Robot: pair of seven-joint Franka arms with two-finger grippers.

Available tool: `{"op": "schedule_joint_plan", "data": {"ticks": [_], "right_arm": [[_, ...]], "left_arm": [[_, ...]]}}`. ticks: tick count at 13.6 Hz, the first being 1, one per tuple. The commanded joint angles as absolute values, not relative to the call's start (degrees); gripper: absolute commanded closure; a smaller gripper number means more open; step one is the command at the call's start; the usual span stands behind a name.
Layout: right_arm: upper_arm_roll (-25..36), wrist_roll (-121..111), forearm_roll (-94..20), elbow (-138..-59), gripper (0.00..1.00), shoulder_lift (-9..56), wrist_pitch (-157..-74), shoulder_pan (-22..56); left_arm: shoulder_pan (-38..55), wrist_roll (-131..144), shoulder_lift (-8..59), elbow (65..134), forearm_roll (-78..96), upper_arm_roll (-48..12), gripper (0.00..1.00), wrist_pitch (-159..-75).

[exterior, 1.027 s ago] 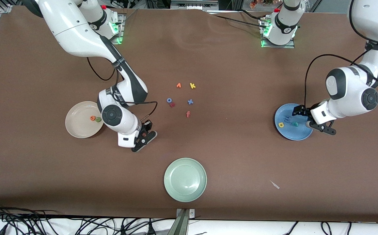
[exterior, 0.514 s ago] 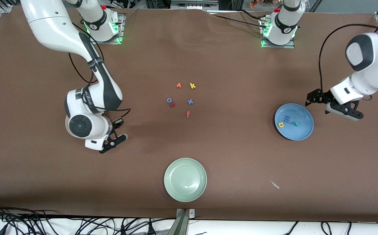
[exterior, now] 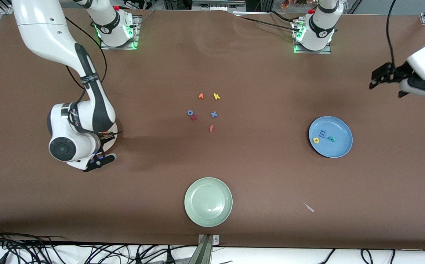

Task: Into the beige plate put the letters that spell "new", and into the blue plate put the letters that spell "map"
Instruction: 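Carry the pink letter to the white plate while the left gripper returns to rest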

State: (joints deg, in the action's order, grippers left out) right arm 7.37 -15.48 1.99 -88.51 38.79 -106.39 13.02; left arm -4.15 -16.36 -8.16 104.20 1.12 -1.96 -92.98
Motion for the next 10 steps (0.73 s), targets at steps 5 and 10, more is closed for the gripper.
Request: {"op": "schedule_joint_plan", "data": {"ticks": [5,10], "right_arm": [[5.72,-11.45,-0.26,-89.47,0.00,34.90,-104.33,12.12],[0.27,3.94,-0.18,-89.47,0.00,29.19,-98.10,12.30]], "left_arm": [[0.08,9.90,-6.42,94.92,-2.90,-7.03,0.00,-83.50],[0.18,10.46,-3.87,91.49,-2.02,-6.50,0.00,-83.76]]}}
